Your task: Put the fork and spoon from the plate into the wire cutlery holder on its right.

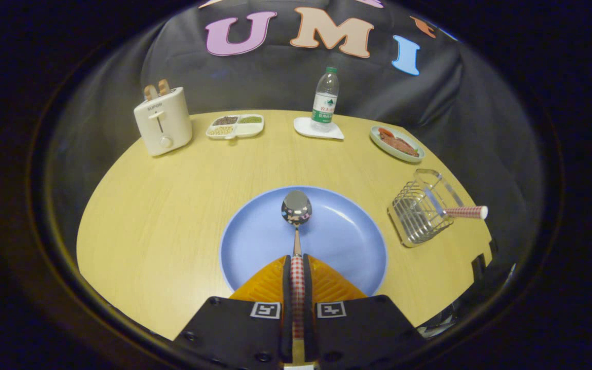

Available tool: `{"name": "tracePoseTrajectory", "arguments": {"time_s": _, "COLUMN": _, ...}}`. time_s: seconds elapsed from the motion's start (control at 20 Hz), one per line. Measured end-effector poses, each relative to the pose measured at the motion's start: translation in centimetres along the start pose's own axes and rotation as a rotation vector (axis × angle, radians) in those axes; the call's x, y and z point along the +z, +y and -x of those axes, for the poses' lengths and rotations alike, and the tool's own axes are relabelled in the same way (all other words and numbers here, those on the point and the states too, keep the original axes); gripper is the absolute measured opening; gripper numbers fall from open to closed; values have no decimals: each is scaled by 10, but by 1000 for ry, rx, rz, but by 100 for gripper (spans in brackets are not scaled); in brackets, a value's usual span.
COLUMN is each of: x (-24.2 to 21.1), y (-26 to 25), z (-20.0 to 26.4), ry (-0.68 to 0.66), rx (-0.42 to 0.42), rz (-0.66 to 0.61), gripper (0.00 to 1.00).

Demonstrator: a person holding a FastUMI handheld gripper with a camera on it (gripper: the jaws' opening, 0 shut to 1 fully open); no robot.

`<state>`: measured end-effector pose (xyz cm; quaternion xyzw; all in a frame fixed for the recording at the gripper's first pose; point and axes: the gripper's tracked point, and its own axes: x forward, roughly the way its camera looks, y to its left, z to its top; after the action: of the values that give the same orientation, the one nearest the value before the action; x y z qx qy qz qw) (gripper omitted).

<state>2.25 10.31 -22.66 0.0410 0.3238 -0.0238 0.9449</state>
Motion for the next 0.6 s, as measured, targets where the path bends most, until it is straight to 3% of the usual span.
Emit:
{"name": "tracePoseTrajectory", "arguments": {"time_s": 0.35, "x": 64, "y": -42, "z": 44, "ry": 109, "rx": -89, "rz": -103, "gripper": 12}}
{"name": "tracePoseTrajectory", "arguments": {"time_s": 0.6, "x": 84, "y": -92, "z": 57, "ry": 276, "rx": -185, "rz": -115, "gripper": 12}}
